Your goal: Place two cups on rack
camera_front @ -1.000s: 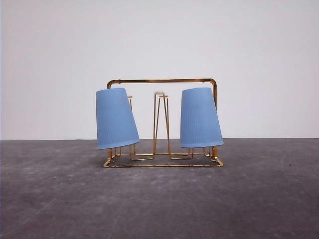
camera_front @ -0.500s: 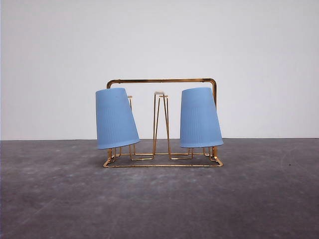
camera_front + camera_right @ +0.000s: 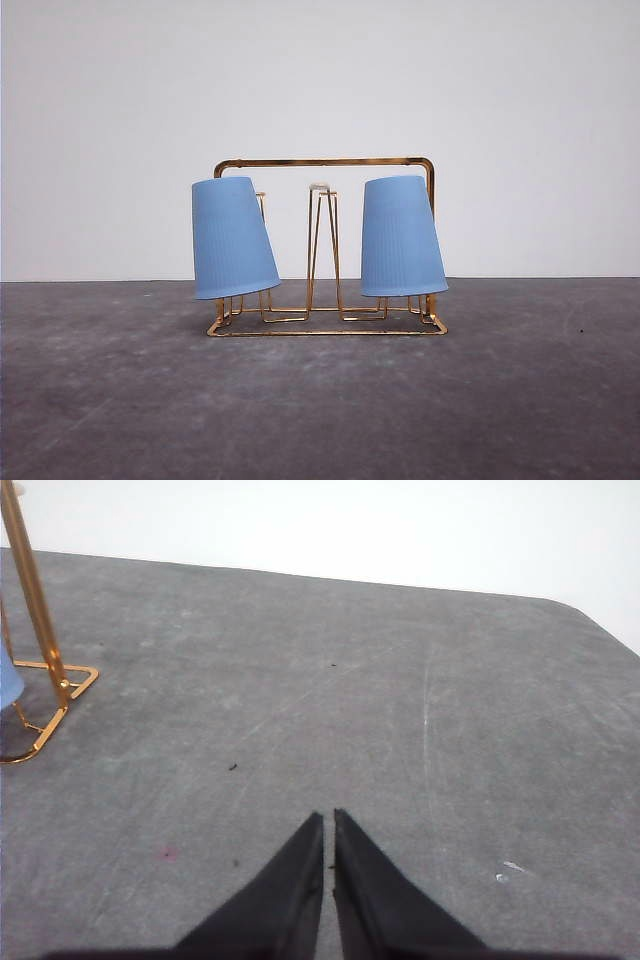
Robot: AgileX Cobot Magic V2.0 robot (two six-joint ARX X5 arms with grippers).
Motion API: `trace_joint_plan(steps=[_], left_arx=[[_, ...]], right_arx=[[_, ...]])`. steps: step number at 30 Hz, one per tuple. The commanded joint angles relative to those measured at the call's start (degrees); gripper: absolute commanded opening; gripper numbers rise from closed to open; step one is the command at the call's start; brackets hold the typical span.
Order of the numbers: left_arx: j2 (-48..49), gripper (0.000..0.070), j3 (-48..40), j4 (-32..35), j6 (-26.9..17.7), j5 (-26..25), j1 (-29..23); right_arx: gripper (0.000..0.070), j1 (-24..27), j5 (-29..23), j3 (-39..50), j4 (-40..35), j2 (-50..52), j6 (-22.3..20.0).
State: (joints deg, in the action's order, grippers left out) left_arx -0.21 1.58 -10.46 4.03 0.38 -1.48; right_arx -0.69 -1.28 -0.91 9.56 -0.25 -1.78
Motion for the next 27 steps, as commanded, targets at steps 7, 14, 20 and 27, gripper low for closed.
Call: trace_joint_plan(steps=[7, 14, 20, 27], left_arx=[[0.0, 0.0000, -0.8, -0.3, -0.5, 0.3, -0.1], [0.0, 0.0000, -0.8, -0.3, -0.5, 0.3, -0.1], [0.0, 0.0000, -0.8, -0.3, -0.5, 0.3, -0.1], [0.0, 0.0000, -0.8, -0.3, -0.5, 0.3, -0.1]], right_arx=[[0.0016, 0.0, -0.1, 0.2, -0.8, 0.0, -0.2], [0.0016, 0.0, -0.1, 0.2, -0.8, 0.0, -0.2], [0.0016, 0.0, -0.1, 0.2, -0.8, 0.0, -0.2], [0.0016, 0.0, -0.1, 0.2, -0.8, 0.0, -0.2]])
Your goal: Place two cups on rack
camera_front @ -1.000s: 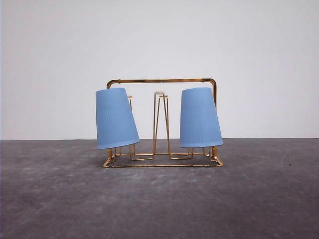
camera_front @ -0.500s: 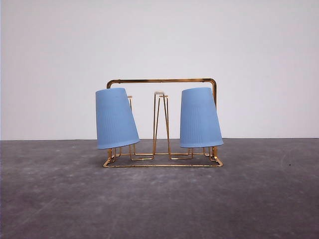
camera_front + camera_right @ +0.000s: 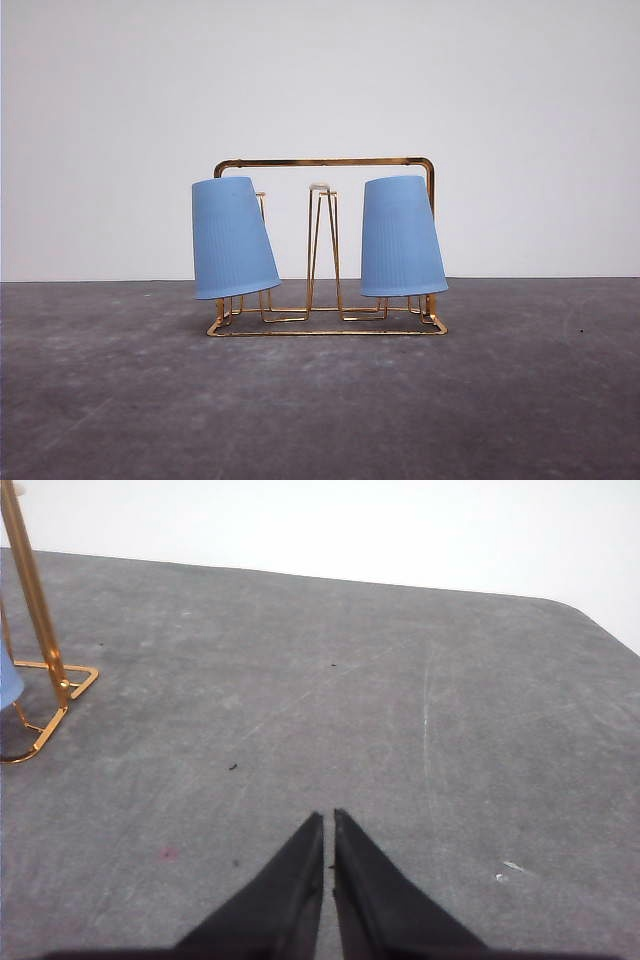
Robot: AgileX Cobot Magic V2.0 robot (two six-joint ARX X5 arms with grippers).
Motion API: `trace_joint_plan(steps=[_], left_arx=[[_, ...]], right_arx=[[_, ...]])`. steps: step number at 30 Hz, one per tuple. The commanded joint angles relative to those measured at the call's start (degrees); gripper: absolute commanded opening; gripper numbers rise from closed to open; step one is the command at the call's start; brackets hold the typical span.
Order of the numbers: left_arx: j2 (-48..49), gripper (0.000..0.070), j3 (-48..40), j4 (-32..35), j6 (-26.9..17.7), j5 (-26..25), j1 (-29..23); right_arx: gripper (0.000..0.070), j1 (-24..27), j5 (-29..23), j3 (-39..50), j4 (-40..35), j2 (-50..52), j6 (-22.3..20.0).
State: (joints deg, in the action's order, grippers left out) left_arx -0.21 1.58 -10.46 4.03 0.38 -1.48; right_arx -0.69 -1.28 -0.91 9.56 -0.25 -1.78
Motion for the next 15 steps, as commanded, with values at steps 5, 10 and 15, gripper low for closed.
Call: trace_joint_plan(steps=[5, 10, 15], left_arx=[[0.0, 0.0000, -0.8, -0.3, -0.5, 0.3, -0.1], [0.0, 0.0000, -0.8, -0.3, -0.5, 0.3, -0.1], [0.0, 0.0000, -0.8, -0.3, -0.5, 0.3, -0.1]], right_arx=[[0.0016, 0.0, -0.1, 0.2, -0.8, 0.0, -0.2], [0.0016, 0.0, -0.1, 0.2, -0.8, 0.0, -0.2], [0.0016, 0.0, -0.1, 0.2, -0.8, 0.0, -0.2]])
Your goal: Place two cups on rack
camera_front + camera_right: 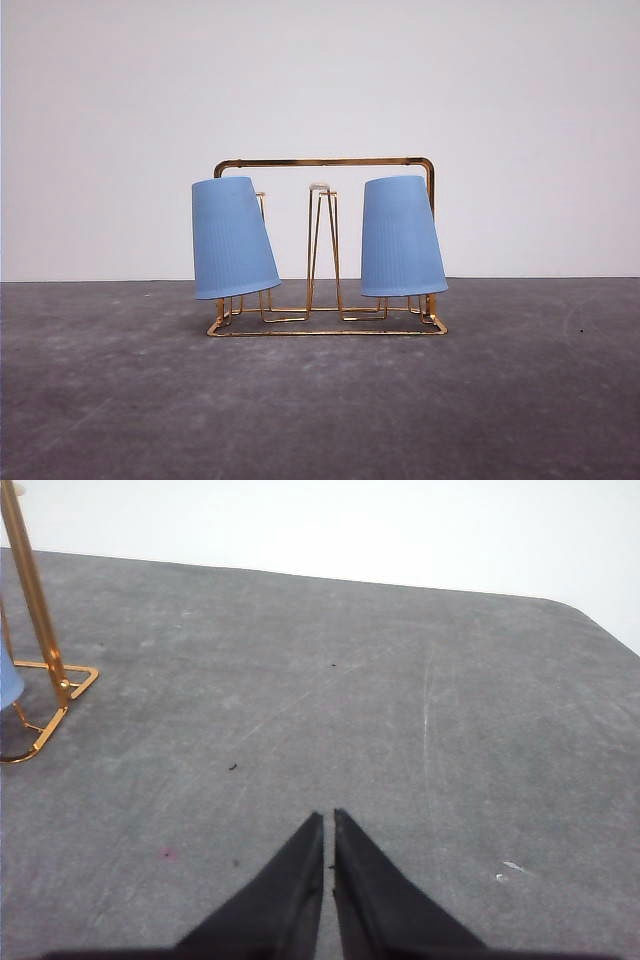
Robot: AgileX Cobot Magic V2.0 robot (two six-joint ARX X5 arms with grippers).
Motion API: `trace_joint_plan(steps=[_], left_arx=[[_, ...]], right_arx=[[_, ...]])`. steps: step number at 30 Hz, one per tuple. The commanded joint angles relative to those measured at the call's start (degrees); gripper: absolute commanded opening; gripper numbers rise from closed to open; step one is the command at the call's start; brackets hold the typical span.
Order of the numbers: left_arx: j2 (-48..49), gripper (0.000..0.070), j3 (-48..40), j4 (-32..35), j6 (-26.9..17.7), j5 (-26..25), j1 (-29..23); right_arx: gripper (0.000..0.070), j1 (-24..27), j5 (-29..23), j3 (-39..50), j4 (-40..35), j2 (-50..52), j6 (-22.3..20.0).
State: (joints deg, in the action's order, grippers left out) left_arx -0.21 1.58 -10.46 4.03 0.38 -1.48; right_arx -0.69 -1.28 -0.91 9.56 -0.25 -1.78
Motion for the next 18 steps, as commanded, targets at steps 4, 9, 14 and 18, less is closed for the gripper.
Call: trace_joint_plan(steps=[4, 9, 14, 18], left_arx=[[0.0, 0.0000, -0.8, -0.3, -0.5, 0.3, -0.1], [0.0, 0.0000, -0.8, -0.3, -0.5, 0.3, -0.1], [0.0, 0.0000, -0.8, -0.3, -0.5, 0.3, -0.1], [0.0, 0.0000, -0.8, -0.3, -0.5, 0.3, -0.1]], right_arx=[[0.0016, 0.0, -0.1, 0.2, -0.8, 0.0, -0.2], [0.0016, 0.0, -0.1, 0.2, -0.8, 0.0, -0.2], [0.0016, 0.0, -0.1, 0.2, -0.8, 0.0, -0.2], [0.0016, 0.0, -0.1, 0.2, -0.8, 0.0, -0.2]])
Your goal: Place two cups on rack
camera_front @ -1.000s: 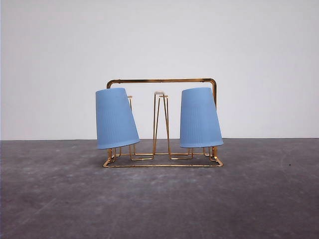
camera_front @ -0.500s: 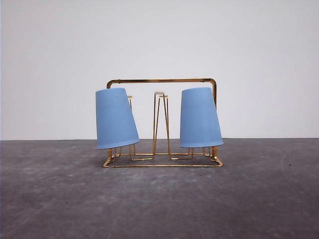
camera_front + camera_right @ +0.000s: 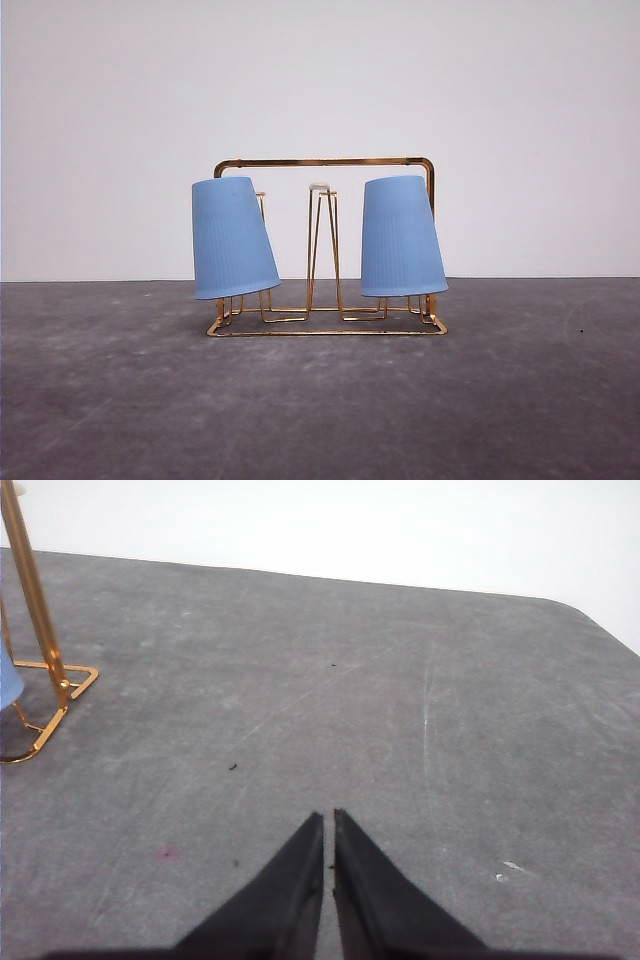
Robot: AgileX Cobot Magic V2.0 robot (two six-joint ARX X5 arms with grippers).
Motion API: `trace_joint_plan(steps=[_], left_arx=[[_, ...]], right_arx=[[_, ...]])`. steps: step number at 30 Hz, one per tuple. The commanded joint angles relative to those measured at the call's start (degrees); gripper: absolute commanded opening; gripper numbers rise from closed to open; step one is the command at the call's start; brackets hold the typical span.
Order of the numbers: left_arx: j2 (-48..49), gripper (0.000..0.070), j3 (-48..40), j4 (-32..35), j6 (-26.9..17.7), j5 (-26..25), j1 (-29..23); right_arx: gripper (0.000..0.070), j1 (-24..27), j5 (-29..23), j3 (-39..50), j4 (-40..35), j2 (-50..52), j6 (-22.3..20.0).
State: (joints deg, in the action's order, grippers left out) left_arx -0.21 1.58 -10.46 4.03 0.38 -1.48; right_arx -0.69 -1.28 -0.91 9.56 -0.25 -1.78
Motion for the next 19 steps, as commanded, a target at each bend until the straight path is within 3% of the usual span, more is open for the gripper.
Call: trace_joint_plan(steps=[1, 19], left_arx=[[0.0, 0.0000, -0.8, -0.3, -0.5, 0.3, -0.1], [0.0, 0.0000, -0.8, -0.3, -0.5, 0.3, -0.1]], right_arx=[[0.0016, 0.0, -0.1, 0.2, -0.8, 0.0, -0.2], [0.0016, 0.0, -0.1, 0.2, -0.8, 0.0, -0.2]])
